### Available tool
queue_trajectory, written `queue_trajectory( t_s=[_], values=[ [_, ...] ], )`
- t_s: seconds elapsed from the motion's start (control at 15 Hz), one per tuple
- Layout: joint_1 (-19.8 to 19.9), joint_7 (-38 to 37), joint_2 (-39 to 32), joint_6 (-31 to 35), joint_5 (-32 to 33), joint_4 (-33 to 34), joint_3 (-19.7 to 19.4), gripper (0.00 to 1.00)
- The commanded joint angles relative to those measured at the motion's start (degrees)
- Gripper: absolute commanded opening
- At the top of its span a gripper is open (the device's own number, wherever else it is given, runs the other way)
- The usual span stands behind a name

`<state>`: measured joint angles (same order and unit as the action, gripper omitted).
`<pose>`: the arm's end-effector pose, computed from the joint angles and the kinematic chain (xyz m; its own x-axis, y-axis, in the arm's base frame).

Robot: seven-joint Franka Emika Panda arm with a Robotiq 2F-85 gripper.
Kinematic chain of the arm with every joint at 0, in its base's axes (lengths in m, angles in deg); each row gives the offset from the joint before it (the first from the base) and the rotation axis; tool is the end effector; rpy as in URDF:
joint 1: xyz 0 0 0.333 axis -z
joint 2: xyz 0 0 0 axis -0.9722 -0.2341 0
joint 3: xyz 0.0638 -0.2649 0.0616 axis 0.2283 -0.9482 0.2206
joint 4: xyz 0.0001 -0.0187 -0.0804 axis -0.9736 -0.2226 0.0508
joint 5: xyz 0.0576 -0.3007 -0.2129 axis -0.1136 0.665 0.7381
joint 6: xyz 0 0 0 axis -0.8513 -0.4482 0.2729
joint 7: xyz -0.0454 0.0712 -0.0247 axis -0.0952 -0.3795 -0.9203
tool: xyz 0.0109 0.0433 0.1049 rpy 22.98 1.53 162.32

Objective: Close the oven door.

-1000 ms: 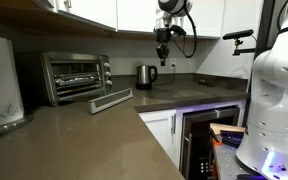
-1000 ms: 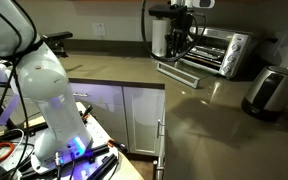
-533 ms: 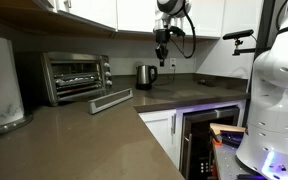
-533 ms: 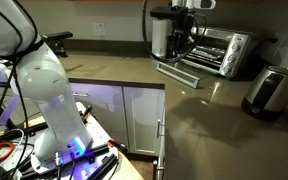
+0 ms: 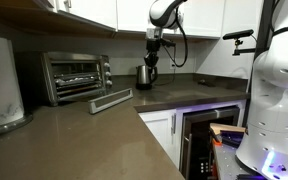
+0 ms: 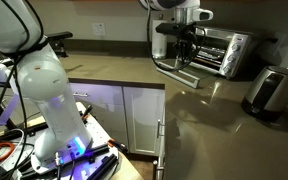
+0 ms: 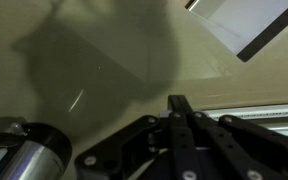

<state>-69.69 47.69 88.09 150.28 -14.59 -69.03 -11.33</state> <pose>0.4574 -0.1818 0.4190 0.9670 -0.2112 0.1426 -0.2194 -0.9747 0.0439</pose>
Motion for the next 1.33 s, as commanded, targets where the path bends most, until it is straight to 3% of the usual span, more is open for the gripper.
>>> queue_trajectory(
  t_s=[0.0,0.6,0.8,1.0,1.27],
  values=[
    [1.8,-3.6,-4.2,5.0,1.0,0.8,1.6,0.0],
    [3.2,-2.8,-12.1,19.3,-1.3,2.5,1.0,0.0],
    [3.7,-1.1,-14.4,23.3,-5.3,3.7,1.1,0.0],
    [4.2,4.5,-16.6,26.5,-15.7,4.9,2.2,0.0],
    [5.2,18.3,-19.4,26.8,-34.9,7.5,4.6,0.0]
  ],
)
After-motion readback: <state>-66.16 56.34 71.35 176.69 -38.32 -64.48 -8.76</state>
